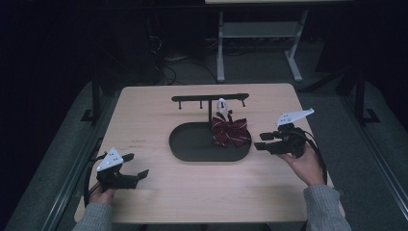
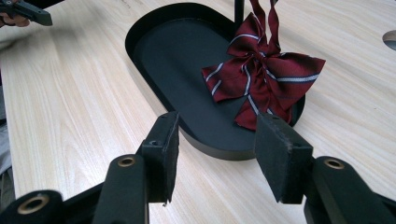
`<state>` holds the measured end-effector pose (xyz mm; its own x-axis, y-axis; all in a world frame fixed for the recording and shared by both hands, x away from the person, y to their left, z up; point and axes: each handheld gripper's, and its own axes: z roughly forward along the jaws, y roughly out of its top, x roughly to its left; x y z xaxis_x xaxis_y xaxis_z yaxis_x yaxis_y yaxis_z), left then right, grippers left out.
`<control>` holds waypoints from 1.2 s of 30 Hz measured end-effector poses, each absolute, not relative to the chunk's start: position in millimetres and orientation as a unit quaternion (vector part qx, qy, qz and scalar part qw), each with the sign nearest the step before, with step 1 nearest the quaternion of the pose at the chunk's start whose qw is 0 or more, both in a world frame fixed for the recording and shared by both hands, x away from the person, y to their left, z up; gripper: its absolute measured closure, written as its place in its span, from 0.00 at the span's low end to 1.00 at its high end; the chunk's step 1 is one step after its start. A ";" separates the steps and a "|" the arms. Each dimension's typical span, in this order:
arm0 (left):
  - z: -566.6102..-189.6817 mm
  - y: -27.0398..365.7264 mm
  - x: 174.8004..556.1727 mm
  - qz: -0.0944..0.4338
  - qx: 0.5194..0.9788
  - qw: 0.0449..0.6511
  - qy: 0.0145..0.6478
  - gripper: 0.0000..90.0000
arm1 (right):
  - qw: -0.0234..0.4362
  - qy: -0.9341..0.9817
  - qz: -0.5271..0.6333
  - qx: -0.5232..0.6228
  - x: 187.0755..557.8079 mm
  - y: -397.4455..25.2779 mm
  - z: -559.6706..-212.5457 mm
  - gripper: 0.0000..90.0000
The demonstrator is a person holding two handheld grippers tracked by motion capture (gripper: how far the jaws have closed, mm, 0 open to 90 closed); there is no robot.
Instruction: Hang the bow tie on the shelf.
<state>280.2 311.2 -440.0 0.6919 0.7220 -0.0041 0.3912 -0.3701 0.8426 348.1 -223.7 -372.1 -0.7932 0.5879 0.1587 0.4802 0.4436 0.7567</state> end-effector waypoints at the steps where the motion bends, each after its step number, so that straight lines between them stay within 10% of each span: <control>1: -440.0 311.2 280.3 0.187 0.807 0.442 0.345 0.14 | 0.064 0.847 0.423 0.314 347.4 -224.4 -372.5 0.55; 36: -440.3 311.4 280.0 0.187 0.809 0.439 0.342 0.14 | 0.036 0.840 0.416 0.346 309.3 -245.5 -419.3 0.52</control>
<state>280.0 311.4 -440.3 0.6962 0.7178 0.0032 0.3887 -0.3807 0.8390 309.3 -245.5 -419.3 -0.7586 0.6103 0.2281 0.5511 0.4143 0.7243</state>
